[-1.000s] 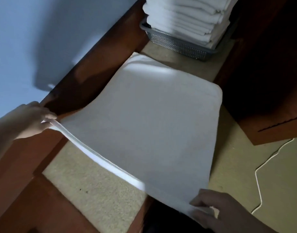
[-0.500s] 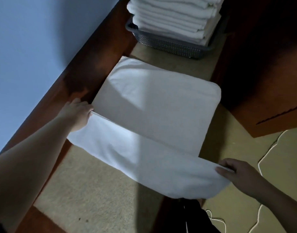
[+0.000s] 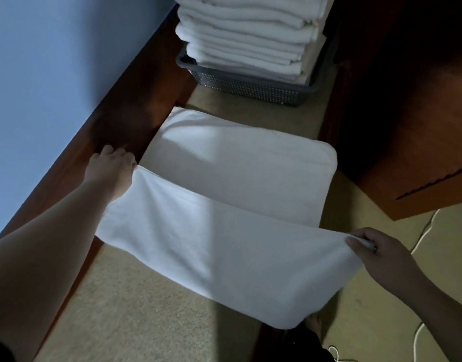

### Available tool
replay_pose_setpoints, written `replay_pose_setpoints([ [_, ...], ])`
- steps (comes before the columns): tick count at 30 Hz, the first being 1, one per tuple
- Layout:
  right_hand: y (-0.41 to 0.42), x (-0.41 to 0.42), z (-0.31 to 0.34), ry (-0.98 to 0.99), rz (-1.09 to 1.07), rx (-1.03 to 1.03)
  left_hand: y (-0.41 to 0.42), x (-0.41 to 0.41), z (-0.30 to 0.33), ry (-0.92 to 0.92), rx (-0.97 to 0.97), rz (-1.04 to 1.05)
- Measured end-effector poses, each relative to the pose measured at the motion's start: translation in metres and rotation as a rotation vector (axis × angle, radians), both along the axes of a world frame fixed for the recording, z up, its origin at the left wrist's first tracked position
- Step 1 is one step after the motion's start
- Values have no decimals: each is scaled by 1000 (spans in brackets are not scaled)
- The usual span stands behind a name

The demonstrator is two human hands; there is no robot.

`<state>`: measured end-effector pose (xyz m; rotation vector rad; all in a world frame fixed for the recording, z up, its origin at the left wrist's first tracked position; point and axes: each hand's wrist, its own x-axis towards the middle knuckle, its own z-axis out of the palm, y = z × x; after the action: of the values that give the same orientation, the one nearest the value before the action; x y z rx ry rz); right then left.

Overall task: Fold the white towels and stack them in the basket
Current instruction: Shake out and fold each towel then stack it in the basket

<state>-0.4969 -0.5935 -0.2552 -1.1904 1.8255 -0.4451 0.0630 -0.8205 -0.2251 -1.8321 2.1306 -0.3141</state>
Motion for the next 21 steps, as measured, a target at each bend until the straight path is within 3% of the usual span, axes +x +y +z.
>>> replay_pose_setpoints([
  [3,-6,-4,-4,-1,-41,15,-10,-4,-5,21,-19,-4],
  [8,-9,-8,-21,45,-33,76,-14,-20,-18,-59,152,85],
  [13,-18,-12,-29,30,57,126,-15,-45,-25,148,492,39],
  [21,-30,-22,-23,64,85,118,-33,-56,-29,29,413,-68],
])
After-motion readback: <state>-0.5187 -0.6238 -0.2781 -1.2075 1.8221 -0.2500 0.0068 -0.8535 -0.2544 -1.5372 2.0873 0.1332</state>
